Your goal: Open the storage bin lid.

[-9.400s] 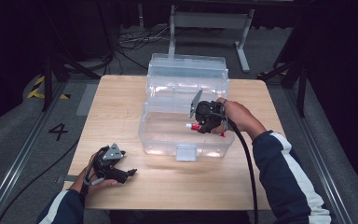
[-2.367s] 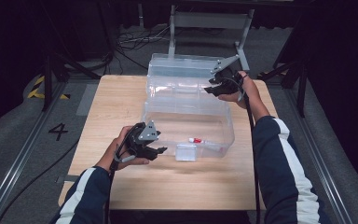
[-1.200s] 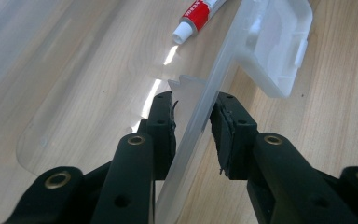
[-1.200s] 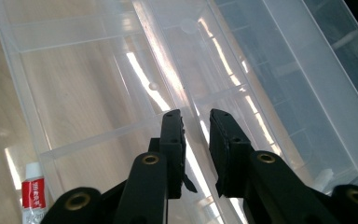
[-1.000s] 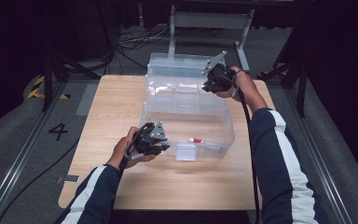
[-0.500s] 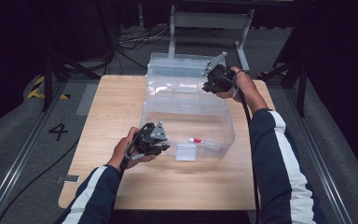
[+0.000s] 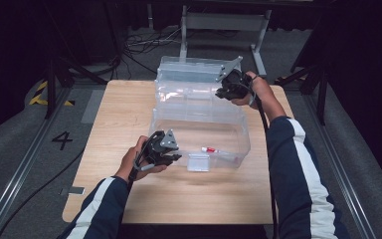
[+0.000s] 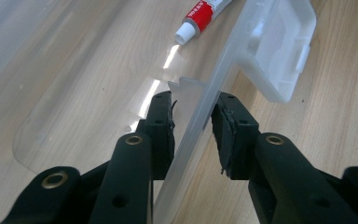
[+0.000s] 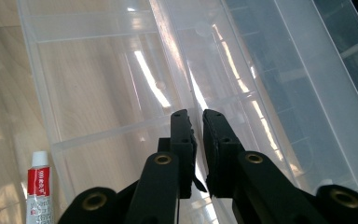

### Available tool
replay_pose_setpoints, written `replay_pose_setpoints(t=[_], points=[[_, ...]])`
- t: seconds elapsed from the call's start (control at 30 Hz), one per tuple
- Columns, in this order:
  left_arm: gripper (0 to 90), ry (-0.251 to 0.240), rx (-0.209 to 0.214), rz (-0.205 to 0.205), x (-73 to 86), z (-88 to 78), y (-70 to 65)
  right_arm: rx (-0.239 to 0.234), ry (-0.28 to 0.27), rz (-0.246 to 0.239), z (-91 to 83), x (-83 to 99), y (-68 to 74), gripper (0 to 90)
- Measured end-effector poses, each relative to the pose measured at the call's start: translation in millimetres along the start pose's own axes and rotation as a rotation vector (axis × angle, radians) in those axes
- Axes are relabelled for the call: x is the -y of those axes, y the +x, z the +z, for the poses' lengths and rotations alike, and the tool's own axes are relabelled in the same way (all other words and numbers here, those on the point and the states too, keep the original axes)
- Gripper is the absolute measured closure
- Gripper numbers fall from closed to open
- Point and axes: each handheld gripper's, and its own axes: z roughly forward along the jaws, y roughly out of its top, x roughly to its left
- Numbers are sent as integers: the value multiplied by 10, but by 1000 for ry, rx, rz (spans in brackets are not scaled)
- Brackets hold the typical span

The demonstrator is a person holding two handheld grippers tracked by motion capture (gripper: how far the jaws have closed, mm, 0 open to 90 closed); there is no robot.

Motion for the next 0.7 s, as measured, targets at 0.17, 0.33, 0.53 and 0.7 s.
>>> replay_pose_setpoints(t=[0.17, 0.33, 0.53, 0.7], points=[[690, -1, 1, -3, 0, 2, 1, 3, 5, -15, -14, -8, 17, 842], [688, 1, 3, -10, -2, 2, 0, 5, 7, -20, -27, -21, 40, 846], [679, -6, 7, -21, 0, 20, -2, -1, -2, -8, -51, -20, 61, 848], [673, -4, 6, -21, -3, 30, -3, 5, 0, -16, -80, -36, 107, 850]])
